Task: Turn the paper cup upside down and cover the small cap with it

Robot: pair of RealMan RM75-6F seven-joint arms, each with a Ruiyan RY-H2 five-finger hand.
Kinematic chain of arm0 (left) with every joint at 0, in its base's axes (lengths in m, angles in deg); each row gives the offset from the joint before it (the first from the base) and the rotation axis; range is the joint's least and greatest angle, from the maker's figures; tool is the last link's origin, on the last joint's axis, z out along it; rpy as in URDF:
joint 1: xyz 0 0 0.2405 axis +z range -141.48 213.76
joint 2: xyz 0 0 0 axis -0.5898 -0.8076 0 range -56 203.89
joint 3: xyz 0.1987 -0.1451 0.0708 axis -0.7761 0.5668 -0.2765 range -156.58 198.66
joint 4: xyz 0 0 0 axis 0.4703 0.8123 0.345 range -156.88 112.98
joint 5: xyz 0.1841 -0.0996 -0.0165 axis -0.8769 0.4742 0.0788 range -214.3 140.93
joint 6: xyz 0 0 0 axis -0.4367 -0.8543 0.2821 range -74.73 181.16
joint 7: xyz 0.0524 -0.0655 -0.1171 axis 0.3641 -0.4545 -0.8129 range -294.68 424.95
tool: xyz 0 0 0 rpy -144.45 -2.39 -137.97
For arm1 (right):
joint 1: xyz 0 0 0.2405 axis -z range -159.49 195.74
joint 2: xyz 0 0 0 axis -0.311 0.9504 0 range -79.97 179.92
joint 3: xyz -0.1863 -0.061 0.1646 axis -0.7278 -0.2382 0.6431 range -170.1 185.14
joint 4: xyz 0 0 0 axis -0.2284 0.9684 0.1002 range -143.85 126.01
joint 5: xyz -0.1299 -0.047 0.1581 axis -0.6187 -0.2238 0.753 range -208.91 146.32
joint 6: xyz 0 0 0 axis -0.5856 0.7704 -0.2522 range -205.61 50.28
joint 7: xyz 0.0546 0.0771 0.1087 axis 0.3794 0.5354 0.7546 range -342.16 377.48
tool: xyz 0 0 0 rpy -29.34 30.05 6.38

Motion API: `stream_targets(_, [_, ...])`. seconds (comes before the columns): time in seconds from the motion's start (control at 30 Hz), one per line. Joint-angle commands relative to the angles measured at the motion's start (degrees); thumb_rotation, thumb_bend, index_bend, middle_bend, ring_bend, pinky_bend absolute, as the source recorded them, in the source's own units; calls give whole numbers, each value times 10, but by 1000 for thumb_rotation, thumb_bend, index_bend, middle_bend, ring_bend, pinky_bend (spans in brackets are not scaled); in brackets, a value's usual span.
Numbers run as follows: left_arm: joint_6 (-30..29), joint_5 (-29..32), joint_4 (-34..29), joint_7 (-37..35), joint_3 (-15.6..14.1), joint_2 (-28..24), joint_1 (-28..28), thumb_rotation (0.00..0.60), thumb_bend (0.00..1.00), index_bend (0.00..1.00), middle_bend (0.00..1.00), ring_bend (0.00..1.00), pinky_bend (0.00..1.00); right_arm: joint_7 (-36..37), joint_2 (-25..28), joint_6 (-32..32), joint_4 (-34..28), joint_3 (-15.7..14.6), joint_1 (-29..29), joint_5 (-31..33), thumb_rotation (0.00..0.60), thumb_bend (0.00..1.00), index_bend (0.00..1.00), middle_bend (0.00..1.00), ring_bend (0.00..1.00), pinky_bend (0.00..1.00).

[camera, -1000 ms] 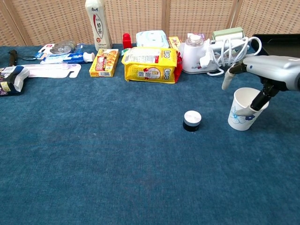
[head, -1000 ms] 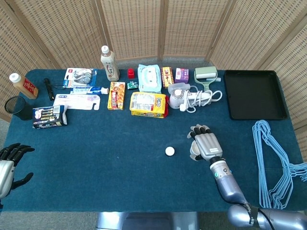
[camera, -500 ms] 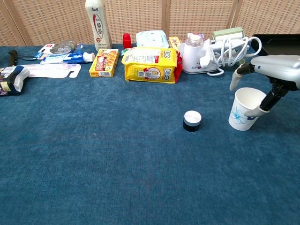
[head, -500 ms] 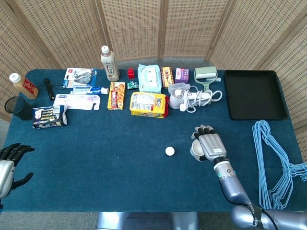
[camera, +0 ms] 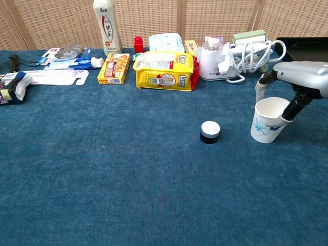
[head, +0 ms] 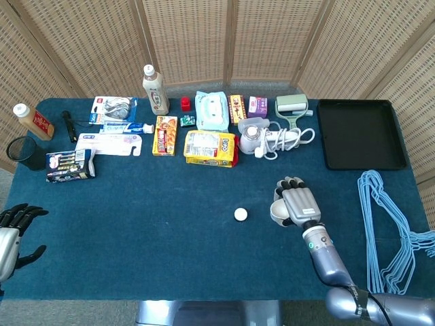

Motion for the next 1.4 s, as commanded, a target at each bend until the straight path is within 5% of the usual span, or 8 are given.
stream_targets(0.03, [-1,0,1,-1,0,0,0,600,179,281,281,174,183,2,0,1,-1,1,0,-1,557,242,432,220,127,92])
stream_targets(0.37, [0,0,7,-7,-2,3,1,600,179,281,280,174,182,117,9,-35,-21,40,6,4,562,243,435,235,134,92])
stream_targets(0.83, [-4,2,8,-10,-4,-2,5,600,179,282,280,174,183,330,-47,-59,50,89,35,-19,558,240,436,248,138,75])
stream_targets(1.27, [-5,0,3,-6,-5,-3,5,600,178,281,281,174,183,361,-112,-35,108,104,35,-9,559,235,432,261,144,56])
stream_targets(1.4, [-9,0,3,-8,-5,-5,8,600,178,281,280,174,182,341,-126,-32,120,95,33,-6,560,231,342,259,144,48])
